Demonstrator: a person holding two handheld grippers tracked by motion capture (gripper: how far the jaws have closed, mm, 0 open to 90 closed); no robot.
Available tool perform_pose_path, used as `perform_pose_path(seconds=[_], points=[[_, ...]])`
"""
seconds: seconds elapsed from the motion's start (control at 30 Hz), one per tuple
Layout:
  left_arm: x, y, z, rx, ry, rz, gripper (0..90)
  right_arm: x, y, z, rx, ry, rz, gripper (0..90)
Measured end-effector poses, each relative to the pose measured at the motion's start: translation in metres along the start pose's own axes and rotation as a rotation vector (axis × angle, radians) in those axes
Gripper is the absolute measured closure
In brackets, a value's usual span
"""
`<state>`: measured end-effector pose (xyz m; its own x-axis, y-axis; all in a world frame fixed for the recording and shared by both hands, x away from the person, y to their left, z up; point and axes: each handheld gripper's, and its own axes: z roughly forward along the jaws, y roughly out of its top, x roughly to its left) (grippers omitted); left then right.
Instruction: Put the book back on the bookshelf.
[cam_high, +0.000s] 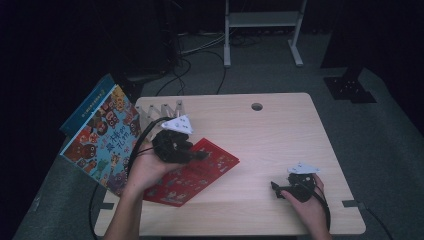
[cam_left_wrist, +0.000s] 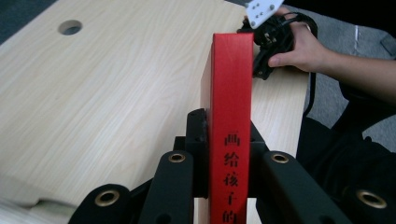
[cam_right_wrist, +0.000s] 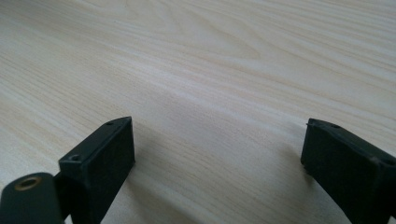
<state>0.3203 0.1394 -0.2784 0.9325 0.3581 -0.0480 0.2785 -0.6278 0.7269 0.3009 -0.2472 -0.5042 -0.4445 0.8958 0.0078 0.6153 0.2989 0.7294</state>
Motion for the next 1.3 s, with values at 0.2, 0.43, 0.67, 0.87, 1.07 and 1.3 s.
perform_pose_path(seconds=[0.2, 0.43, 0.67, 0.87, 1.07, 1.3], points=[[0.006, -0.011, -0.022, -0.037, 0.042, -0.038, 79.6, 0.000, 0.000, 0.000, 0.000, 0.000, 0.000, 8.8], [0.013, -0.021, -0.050, -0.064, 0.089, -0.074, 79.6, -0.001, 0.001, 0.001, 0.002, -0.001, 0.005, 8.8], [0.017, -0.032, -0.077, -0.087, 0.144, -0.109, 79.6, -0.001, 0.001, 0.001, 0.002, -0.001, 0.006, 8.8], [0.023, -0.039, -0.098, -0.105, 0.186, -0.138, 79.6, -0.001, 0.001, 0.001, 0.001, -0.002, 0.008, 8.8], [0.030, -0.045, -0.119, -0.131, 0.235, -0.172, 79.6, -0.001, 0.001, 0.001, 0.002, -0.004, 0.007, 8.8], [0.036, -0.055, -0.144, -0.149, 0.310, -0.218, 79.6, -0.001, 0.001, 0.001, 0.003, -0.005, 0.008, 8.8]])
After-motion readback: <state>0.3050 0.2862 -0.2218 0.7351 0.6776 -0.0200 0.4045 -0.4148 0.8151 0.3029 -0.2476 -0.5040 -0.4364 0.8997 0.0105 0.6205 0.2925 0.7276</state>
